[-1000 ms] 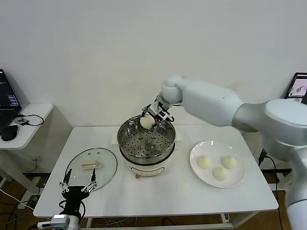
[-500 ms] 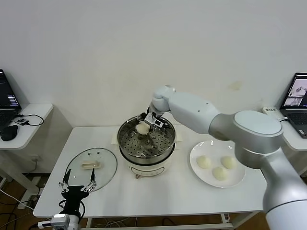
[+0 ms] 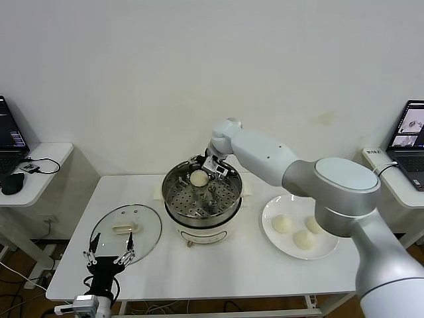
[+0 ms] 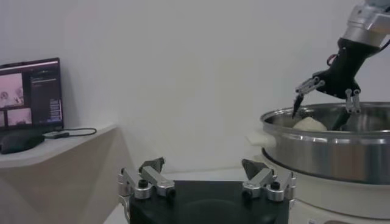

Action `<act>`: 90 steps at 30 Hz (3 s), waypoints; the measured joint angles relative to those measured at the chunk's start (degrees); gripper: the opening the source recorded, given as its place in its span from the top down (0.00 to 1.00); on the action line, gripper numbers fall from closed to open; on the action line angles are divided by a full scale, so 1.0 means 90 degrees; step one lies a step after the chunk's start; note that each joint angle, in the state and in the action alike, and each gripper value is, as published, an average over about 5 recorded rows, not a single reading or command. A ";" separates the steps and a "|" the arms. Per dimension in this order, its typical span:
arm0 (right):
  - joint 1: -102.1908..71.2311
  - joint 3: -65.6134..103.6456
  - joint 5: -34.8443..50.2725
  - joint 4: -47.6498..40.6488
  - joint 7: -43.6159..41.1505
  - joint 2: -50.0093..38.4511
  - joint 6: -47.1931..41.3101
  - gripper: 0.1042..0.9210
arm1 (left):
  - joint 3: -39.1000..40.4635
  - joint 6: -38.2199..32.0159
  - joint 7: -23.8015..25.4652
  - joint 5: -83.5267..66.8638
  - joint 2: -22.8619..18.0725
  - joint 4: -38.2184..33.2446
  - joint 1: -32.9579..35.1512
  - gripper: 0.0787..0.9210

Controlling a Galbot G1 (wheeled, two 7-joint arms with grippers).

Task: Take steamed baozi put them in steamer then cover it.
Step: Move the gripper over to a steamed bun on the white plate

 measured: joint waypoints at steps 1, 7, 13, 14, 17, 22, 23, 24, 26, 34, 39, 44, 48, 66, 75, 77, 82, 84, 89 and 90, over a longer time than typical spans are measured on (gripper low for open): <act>0.0080 -0.0045 0.0205 0.0170 -0.0053 -0.0098 -0.0152 0.12 | -0.0007 0.0013 0.0001 -0.0002 0.0015 -0.0006 -0.0001 0.12; 0.0698 -0.0351 0.1586 0.1499 -0.0425 -0.0958 -0.1434 0.12 | -0.0026 0.0117 0.0011 -0.0005 0.0113 -0.0056 -0.0009 0.12; 0.1299 -0.0599 0.2600 0.2777 -0.0648 -0.2121 -0.2706 0.12 | -0.0044 0.0228 0.0013 -0.0003 0.0201 -0.0141 -0.0029 0.12; 0.1366 -0.0621 0.2731 0.2985 -0.0664 -0.2333 -0.2902 0.12 | -0.0038 0.0245 0.0014 0.0001 0.0209 -0.0154 -0.0033 0.12; 0.1490 -0.0670 0.3046 0.3596 -0.0690 -0.3008 -0.3462 0.12 | -0.0002 0.0280 0.0020 0.0030 0.0226 -0.0176 -0.0031 0.12; 0.1492 -0.0741 0.3277 0.4429 -0.0697 -0.4132 -0.4159 0.12 | 0.0022 0.0304 0.0043 0.0068 0.0253 -0.0179 -0.0016 0.12; 0.1458 -0.0740 0.3287 0.4549 -0.0694 -0.4333 -0.4258 0.12 | 0.0019 0.0308 0.0044 0.0072 0.0255 -0.0180 -0.0015 0.12; 0.1410 -0.0729 0.3289 0.4654 -0.0690 -0.4523 -0.4347 0.12 | 0.0013 0.0313 0.0045 0.0075 0.0258 -0.0184 -0.0014 0.12; 0.1274 -0.0686 0.3269 0.4828 -0.0677 -0.4866 -0.4511 0.12 | -0.0003 0.0320 0.0048 0.0084 0.0265 -0.0197 -0.0008 0.12; 0.0224 -0.0156 0.2987 0.5165 -0.0569 -0.5676 -0.4895 0.12 | -0.0087 0.0328 0.0068 0.0134 0.0235 -0.0196 0.0068 0.12; -0.0616 0.0372 0.2755 0.5084 -0.0543 -0.5822 -0.4944 0.12 | -0.0112 0.0332 0.0073 0.0167 0.0213 -0.0158 0.0080 0.12; -0.1364 0.0862 0.2464 0.4775 -0.0590 -0.5753 -0.4868 0.12 | -0.0172 0.0333 0.0082 0.0172 0.0203 -0.0117 0.0075 0.12; -0.1802 0.1172 0.2228 0.4440 -0.0655 -0.5570 -0.4764 0.12 | -0.0214 0.0333 0.0084 0.0173 0.0210 -0.0088 0.0064 0.12; -0.2397 0.1764 0.1504 0.2846 -0.1306 -0.4339 -0.4243 0.12 | -0.0275 0.0324 0.0099 0.0179 0.0231 0.0055 0.0004 0.12; -0.2541 0.1847 0.1302 0.2322 -0.1483 -0.3932 -0.4155 0.12 | -0.0248 0.0320 0.0114 0.0162 0.0206 0.0111 -0.0050 0.12; -0.2570 0.1882 0.1276 0.2233 -0.1484 -0.3860 -0.4147 0.12 | -0.0245 0.0320 0.0116 0.0160 0.0205 0.0117 -0.0065 0.12; -0.2585 0.1932 0.1228 0.2079 -0.1490 -0.3727 -0.4158 0.18 | -0.0239 0.0320 0.0114 0.0159 0.0193 0.0124 -0.0075 0.12; -0.2579 0.1936 0.1218 0.2044 -0.1503 -0.3697 -0.4166 0.22 | -0.0236 0.0319 0.0113 0.0160 0.0183 0.0125 -0.0073 0.12; -0.2527 0.1924 0.1213 0.2016 -0.1550 -0.3677 -0.4186 0.31 | -0.0236 0.0318 0.0112 0.0160 0.0171 0.0119 -0.0069 0.12; -0.2510 0.1917 0.1216 0.2017 -0.1561 -0.3678 -0.4191 0.32 | -0.0236 0.0318 0.0112 0.0160 0.0169 0.0115 -0.0068 0.12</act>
